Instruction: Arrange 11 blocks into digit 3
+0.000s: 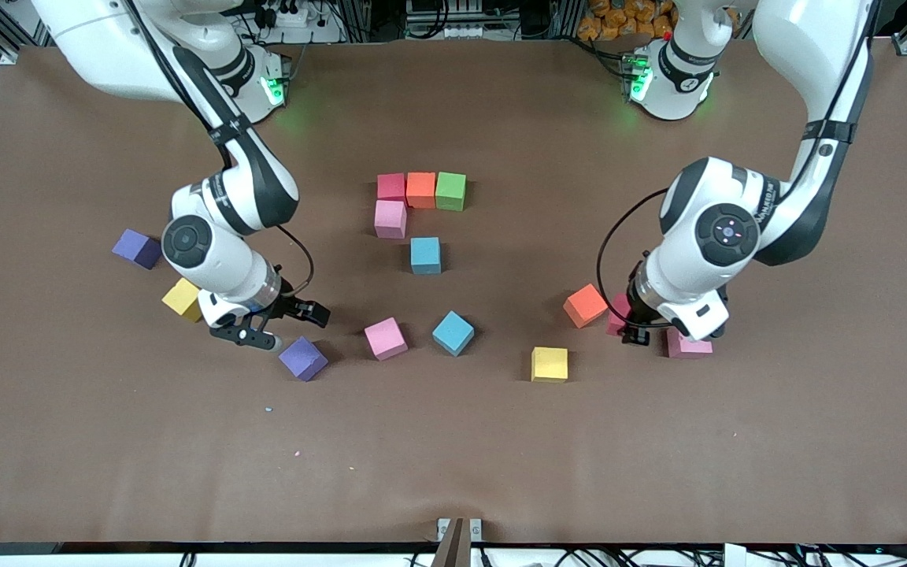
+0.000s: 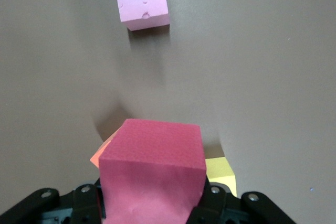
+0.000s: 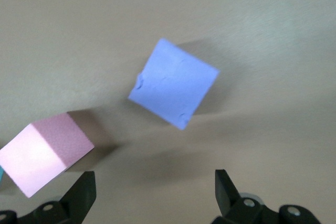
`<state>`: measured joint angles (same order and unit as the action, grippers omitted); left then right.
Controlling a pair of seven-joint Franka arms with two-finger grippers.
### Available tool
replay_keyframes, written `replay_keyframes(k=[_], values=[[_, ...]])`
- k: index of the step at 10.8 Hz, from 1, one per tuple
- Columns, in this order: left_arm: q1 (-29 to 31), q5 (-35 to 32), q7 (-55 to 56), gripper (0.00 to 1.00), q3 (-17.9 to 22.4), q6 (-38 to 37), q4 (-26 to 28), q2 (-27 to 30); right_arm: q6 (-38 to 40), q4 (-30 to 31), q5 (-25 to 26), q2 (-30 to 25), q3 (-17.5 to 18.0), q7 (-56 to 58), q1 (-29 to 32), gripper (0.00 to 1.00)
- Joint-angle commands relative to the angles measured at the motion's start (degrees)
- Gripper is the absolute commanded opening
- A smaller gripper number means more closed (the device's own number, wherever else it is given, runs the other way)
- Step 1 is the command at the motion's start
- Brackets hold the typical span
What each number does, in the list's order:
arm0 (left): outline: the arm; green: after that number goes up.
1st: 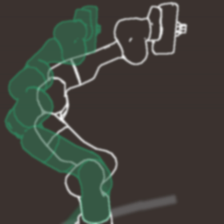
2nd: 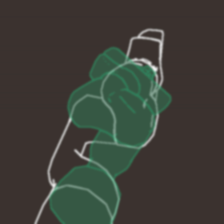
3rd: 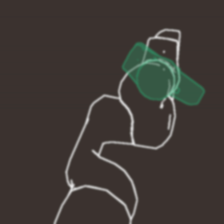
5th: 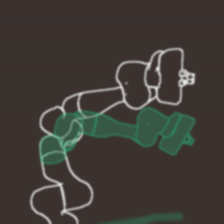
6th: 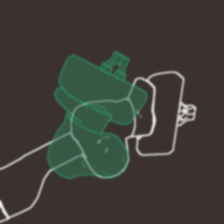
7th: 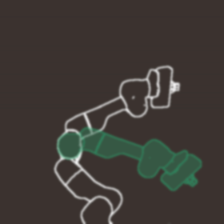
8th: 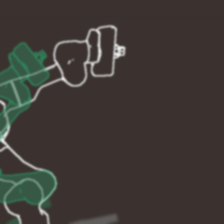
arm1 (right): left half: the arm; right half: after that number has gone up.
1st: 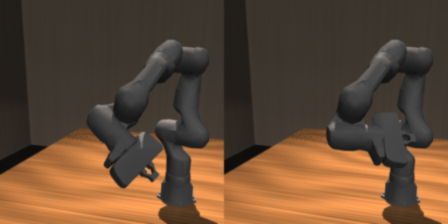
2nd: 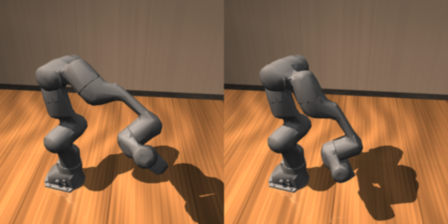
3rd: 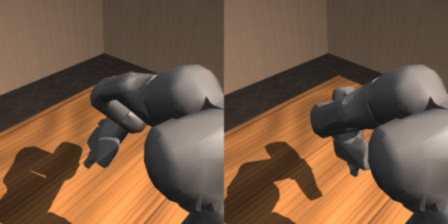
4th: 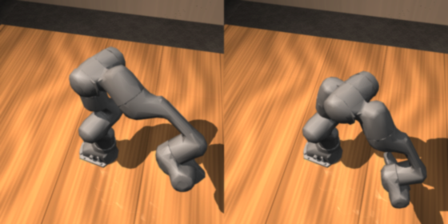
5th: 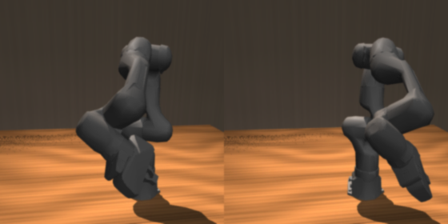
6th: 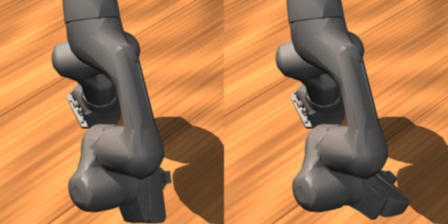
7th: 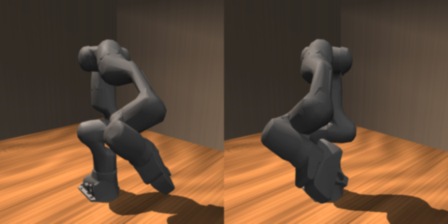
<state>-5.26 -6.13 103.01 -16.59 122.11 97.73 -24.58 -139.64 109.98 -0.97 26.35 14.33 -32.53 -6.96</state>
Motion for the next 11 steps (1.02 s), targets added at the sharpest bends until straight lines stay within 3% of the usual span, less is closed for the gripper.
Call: replay_keyframes(k=[1,5,8,11], values=[[1.3,0.3,-0.4,0.06,-0.4,-1.2,-1.7,-0.8,1.1,-1.3,0.0,-0.2,0.0,-3.1,-5.6,1.0],[1.8,0.9,-0.3,0.06,-0.4,-1.1,-2.1,-0.7,0.6,0.1,0.0,0.1,3.2,-7.5,-13.2,1.0],[3.4,1.1,0.3,0.06,-0.4,-1.2,-2.0,-0.6,-2.5,2.2,0.1,-0.1,6.3,-8.6,-13.8,1.0],[3.9,1.2,0.4,0.06,-0.4,-2.0,-1.8,-0.6,-5.5,3.5,2.6,0.9,6.9,-9.1,-14.7,1.0]])
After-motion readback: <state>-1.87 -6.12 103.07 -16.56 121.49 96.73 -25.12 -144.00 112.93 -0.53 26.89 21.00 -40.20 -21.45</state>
